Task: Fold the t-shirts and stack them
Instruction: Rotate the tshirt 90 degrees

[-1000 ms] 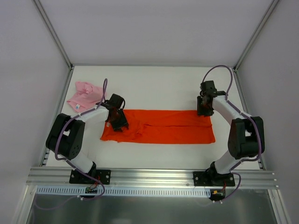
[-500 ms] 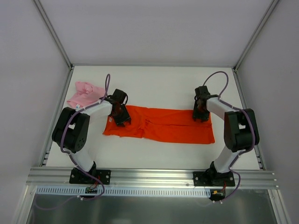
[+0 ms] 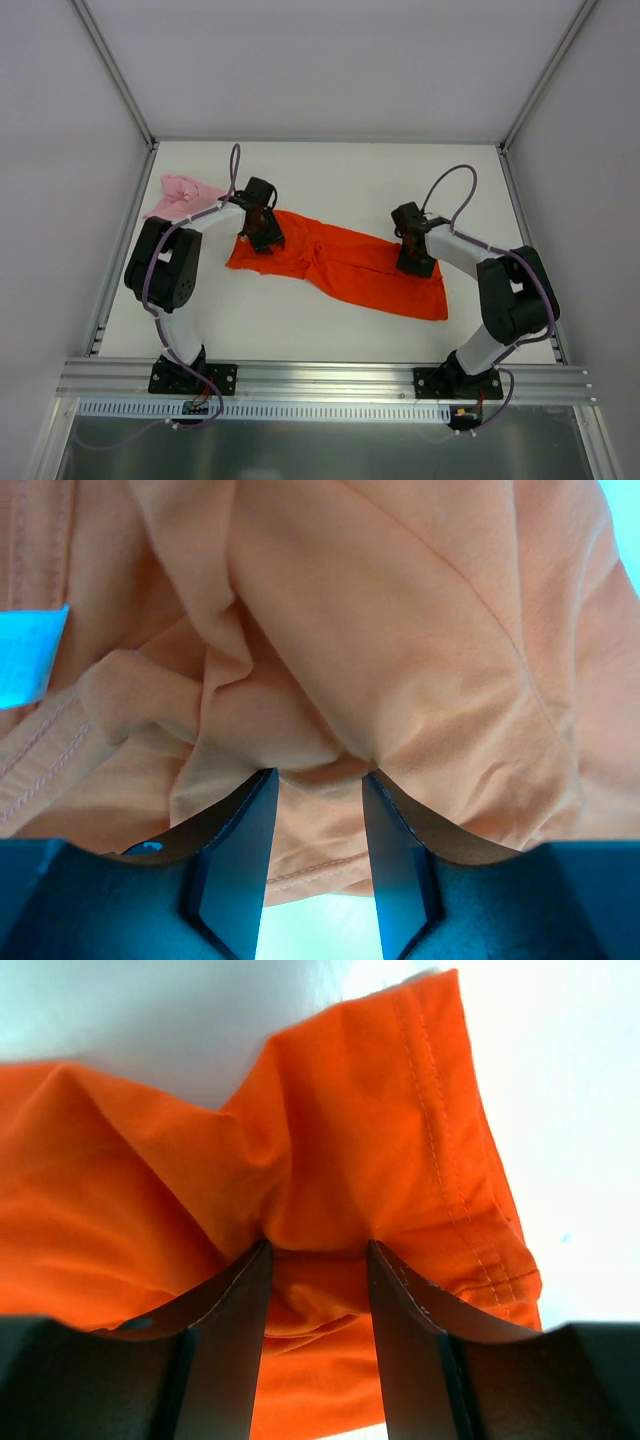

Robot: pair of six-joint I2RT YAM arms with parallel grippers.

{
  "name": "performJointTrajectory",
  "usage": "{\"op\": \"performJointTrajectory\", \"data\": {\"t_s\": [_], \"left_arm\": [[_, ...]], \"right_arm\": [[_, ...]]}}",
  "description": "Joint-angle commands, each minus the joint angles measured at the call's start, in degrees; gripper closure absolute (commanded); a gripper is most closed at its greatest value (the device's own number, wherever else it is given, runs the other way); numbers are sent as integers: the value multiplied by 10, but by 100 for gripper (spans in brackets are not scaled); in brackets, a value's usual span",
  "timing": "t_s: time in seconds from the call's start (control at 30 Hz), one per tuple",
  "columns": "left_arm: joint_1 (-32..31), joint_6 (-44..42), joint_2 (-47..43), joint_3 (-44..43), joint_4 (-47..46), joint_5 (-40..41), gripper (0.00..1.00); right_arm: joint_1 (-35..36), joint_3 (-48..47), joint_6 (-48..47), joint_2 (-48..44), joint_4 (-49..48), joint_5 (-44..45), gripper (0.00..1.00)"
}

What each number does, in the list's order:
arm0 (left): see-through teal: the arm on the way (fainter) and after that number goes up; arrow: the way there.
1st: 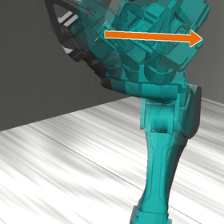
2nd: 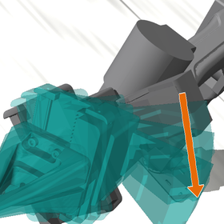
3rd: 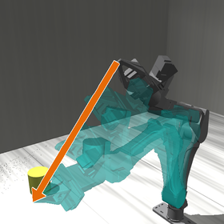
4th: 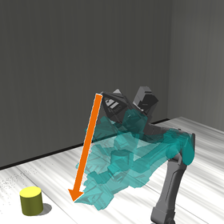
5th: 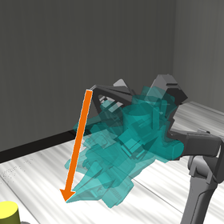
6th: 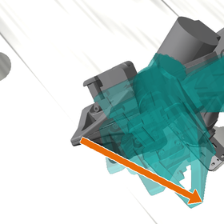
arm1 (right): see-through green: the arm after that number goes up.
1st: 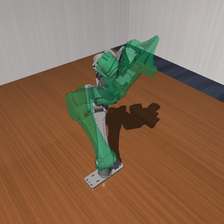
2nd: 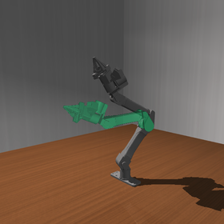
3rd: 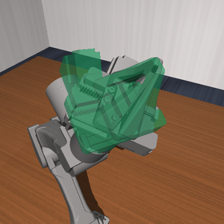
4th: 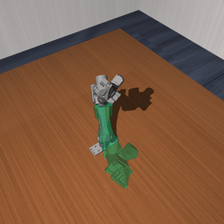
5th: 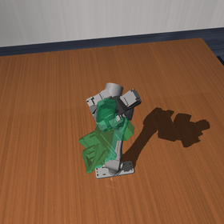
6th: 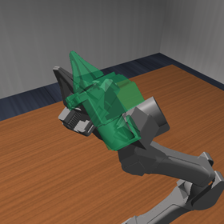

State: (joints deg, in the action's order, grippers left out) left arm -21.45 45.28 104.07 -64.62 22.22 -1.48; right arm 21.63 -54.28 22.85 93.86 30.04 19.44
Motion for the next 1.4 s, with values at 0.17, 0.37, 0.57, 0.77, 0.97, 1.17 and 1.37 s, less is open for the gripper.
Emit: {"op": "performJointTrajectory", "data": {"t_s": [0.17,0.37,0.57,0.77,0.97,1.17,1.37], "left_arm": [[26,-83,74,-109,12,23,59],[31,-109,117,-170,4,2,59],[31,-131,175,-245,7,-41,59],[30,-139,194,-292,-25,-83,60],[26,-164,235,-367,-39,-110,59],[18,-183,282,-440,-48,-130,59],[15,-193,332,-499,-28,-147,59]], "right_arm": [[84,52,153,-42,70,24,53],[172,95,240,-68,57,30,53],[270,105,338,-83,70,58,53],[370,87,412,-77,99,71,52],[469,63,497,-71,126,96,52],[569,-5,545,-26,134,140,52],[618,-98,548,59,173,155,52]]}}
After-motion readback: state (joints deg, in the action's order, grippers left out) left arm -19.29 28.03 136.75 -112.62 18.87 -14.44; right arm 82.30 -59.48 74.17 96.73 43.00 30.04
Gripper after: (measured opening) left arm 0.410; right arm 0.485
